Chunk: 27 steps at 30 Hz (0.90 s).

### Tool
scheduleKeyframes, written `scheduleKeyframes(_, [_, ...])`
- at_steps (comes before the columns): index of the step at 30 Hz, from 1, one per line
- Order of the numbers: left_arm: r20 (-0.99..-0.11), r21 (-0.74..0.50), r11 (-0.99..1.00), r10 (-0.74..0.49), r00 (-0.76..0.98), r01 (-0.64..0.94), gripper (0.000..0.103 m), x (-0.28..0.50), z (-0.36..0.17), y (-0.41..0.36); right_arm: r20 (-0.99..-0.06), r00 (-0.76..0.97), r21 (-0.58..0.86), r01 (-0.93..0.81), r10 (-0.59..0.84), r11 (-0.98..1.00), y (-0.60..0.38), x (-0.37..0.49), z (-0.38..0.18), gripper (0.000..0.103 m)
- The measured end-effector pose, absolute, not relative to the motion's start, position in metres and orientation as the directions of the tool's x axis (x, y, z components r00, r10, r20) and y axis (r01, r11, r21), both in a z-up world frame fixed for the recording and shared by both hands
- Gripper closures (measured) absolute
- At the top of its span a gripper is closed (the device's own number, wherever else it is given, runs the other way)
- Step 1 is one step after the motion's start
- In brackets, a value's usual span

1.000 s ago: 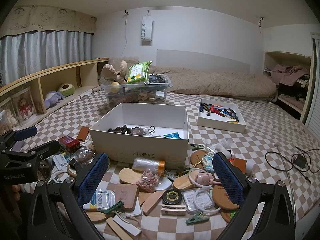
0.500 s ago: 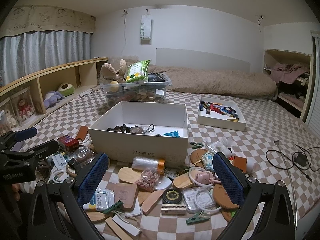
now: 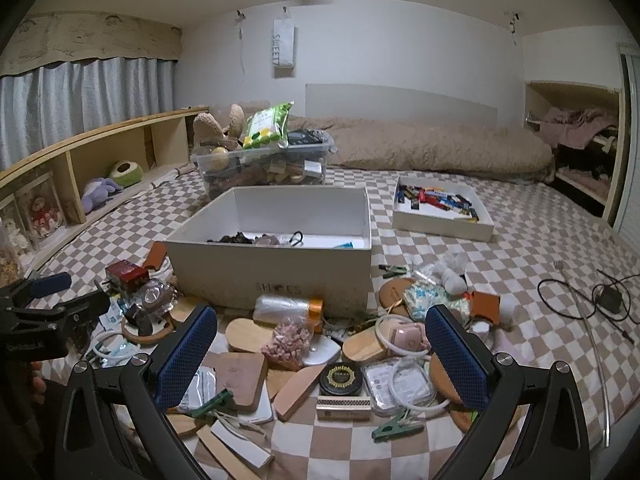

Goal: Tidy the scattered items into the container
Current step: 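Lower both tools toward the scattered items in front of the white box, then grasp the green clip with white cord with the right tool while the left tool reaches the wooden leaf piece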

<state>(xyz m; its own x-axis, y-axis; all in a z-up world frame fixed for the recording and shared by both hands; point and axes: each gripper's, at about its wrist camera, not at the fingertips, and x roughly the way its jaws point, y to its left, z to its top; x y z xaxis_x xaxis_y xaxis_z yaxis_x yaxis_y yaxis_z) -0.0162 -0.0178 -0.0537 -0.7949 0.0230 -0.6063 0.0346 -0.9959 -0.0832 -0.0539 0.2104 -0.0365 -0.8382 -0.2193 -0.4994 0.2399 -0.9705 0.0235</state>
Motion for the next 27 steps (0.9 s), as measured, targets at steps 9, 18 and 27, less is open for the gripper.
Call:
scheduleKeyframes(9, [-0.696,-0.145,-0.989,0.078,-0.714,0.033,0.000,-0.026,-0.094,-0.016,-0.549,-0.801,0.088,0.229,-0.239,-0.969,0.218,-0.065,-0.066,0.000])
scheduleKeyframes(18, [-0.753,-0.131,-0.991,0.080,-0.653,0.030,0.000,-0.029,-0.129,-0.012,-0.636,-0.713,0.127,0.280,-0.295,-0.951,0.205,-0.072,-0.101,0.000])
scheduleKeyframes(27, [-0.750,-0.220,-0.971,0.108,-0.652,0.091,0.000,-0.028,-0.145,-0.029,-0.710,-0.588,0.210,0.348,-0.387,-0.914,0.180,-0.075,-0.130,0.000])
